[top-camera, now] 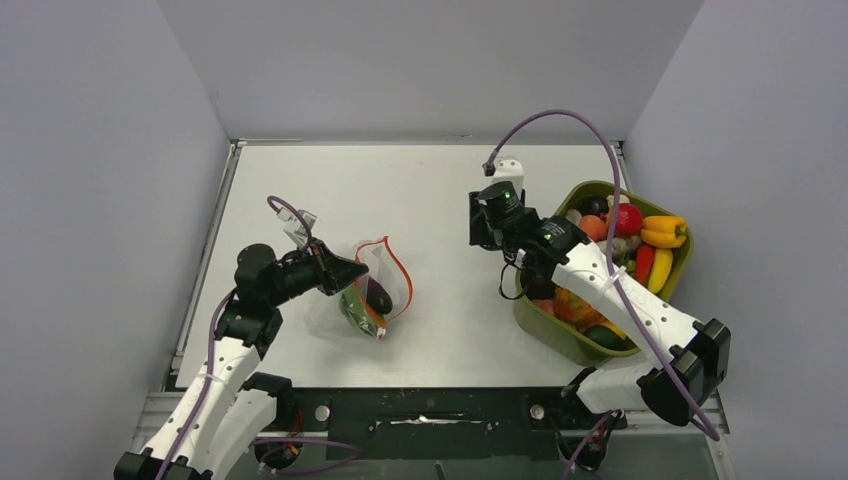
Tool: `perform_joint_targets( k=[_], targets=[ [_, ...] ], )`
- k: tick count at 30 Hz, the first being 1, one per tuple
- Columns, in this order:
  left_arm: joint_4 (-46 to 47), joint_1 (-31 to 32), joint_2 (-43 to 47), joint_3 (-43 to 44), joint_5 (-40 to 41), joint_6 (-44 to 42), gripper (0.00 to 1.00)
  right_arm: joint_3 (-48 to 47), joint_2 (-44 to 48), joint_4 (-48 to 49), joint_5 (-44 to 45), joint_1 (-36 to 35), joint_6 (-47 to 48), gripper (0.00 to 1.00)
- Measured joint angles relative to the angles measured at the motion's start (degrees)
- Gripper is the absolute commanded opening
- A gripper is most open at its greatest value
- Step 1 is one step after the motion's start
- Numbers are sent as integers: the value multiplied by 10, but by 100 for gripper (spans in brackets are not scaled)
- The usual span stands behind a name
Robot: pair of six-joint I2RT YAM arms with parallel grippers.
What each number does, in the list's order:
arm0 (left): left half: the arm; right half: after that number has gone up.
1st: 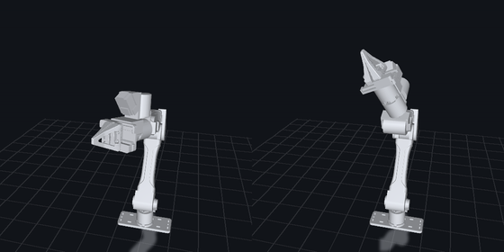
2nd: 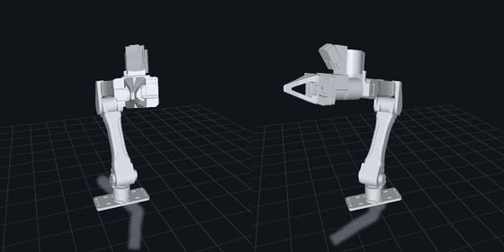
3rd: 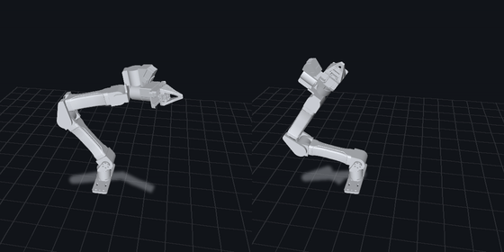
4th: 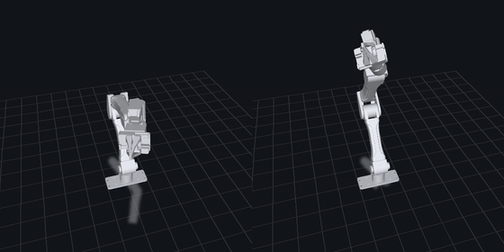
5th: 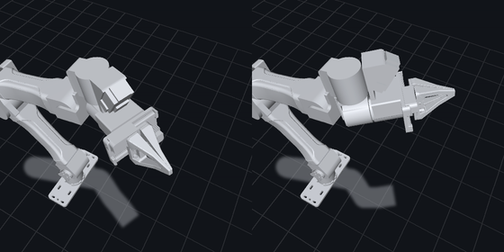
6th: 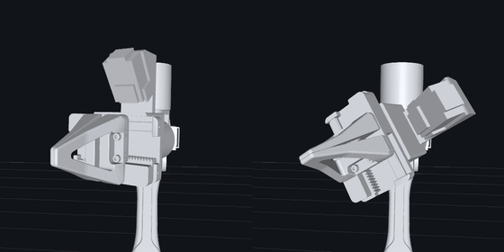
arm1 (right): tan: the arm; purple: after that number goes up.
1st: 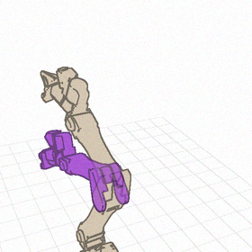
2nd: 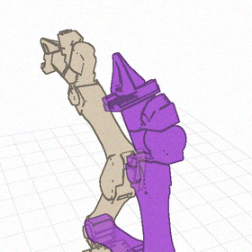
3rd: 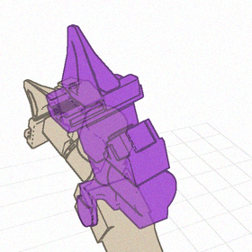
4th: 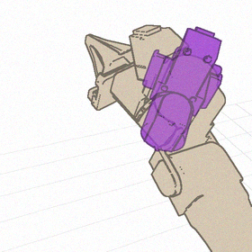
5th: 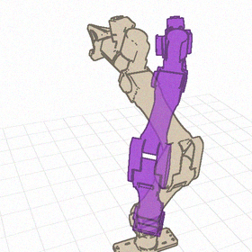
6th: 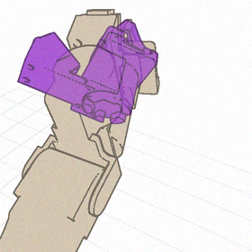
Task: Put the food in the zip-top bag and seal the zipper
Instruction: Pick up the fake fruit from the bin.
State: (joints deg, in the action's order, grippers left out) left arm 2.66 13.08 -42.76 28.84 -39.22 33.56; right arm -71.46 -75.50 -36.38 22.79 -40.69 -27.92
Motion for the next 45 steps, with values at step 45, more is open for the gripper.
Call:
perform_joint_targets(
  k=[45],
  targets=[
    [-3,0,-5,0,-1,-3,0,-37,-92,25,150,412,70,83]
  ],
)
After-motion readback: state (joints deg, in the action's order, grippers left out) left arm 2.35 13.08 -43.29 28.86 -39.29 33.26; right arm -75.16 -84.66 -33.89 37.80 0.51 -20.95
